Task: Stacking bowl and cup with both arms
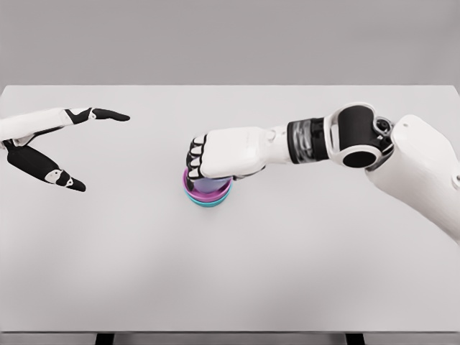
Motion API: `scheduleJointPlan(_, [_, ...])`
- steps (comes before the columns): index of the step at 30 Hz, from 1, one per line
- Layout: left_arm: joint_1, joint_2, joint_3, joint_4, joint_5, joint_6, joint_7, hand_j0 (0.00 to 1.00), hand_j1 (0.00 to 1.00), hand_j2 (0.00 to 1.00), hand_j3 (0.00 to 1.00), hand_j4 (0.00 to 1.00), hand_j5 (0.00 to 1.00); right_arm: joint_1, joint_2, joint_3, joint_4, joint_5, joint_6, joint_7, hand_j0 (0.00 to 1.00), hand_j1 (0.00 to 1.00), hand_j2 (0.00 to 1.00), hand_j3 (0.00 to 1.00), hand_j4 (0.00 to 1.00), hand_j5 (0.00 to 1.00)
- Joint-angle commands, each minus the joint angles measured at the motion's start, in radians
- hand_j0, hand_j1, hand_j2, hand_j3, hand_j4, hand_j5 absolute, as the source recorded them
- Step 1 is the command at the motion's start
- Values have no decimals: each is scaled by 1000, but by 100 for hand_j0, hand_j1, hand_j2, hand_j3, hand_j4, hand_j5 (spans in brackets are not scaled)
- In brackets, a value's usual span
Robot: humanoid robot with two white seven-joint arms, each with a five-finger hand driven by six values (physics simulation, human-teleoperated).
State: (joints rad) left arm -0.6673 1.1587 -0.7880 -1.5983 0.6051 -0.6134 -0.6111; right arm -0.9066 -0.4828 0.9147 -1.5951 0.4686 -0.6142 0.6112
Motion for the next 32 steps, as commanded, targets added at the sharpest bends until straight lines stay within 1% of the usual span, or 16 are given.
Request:
scheduleJointPlan(1, [0,1,1,0,9,3,0,100,100,100,100,100,100,0,0,6,1,-5,3,0,69,69,69,69,69,69])
scheduleJointPlan(2, [0,1,1,0,9,3,0,100,100,100,100,100,100,0,0,4,0,-5,3,0,69,69,69,69,69,69])
scheduleJointPlan(3, [0,1,1,0,9,3,0,100,100,100,100,100,100,0,1,4,0,-5,3,0,77,77,77,77,77,77])
scheduleJointPlan(5, [0,1,1,0,9,3,0,100,100,100,100,100,100,-3,0,-5,-11,-2,3,0,98,98,98,98,98,98])
scheduleJointPlan(10, [0,1,1,0,7,3,0,100,100,100,100,100,100,-12,-11,-56,-48,-4,3,0,100,100,100,100,100,100])
scheduleJointPlan(11, [0,1,1,0,9,3,0,100,100,100,100,100,100,-11,-19,-94,-69,-5,3,0,100,100,100,100,100,100])
scheduleJointPlan(13, [0,1,1,0,9,3,0,100,100,100,100,100,100,-6,-57,-145,-94,-5,3,0,100,100,100,100,100,100])
scheduleJointPlan(16, [0,1,1,0,7,3,0,100,100,100,100,100,100,9,-115,-237,-102,-5,3,0,100,100,100,100,100,100])
scheduleJointPlan(17, [0,3,1,0,7,3,0,100,100,100,100,100,100,51,-157,-322,-100,-7,3,0,100,100,100,100,100,100])
scheduleJointPlan(18, [0,3,1,0,7,3,0,100,100,100,100,100,100,89,-189,-378,-95,-7,3,0,100,100,100,100,100,100])
scheduleJointPlan(19, [0,4,1,1,5,3,0,100,100,100,100,100,100,136,-252,-436,-92,-7,3,0,100,100,100,100,100,100])
scheduleJointPlan(21, [0,4,4,3,4,3,0,100,100,100,100,100,100,230,-384,-519,-91,-7,3,0,100,100,100,100,100,100])
scheduleJointPlan(22, [0,4,1,12,4,3,0,100,100,100,100,100,100,265,-425,-548,-92,-7,3,0,100,100,100,100,100,100])
scheduleJointPlan(23, [0,4,1,12,2,3,0,100,100,100,100,100,100,282,-444,-559,-92,-7,3,0,100,100,100,100,100,100])
scheduleJointPlan(25, [2,4,1,14,1,3,0,100,100,100,100,100,100,299,-451,-559,-91,-8,3,0,100,100,100,100,100,100])
scheduleJointPlan(32, [12,4,4,21,-2,3,0,100,100,100,100,100,100,308,-451,-547,-88,-21,3,0,100,100,100,100,100,100])
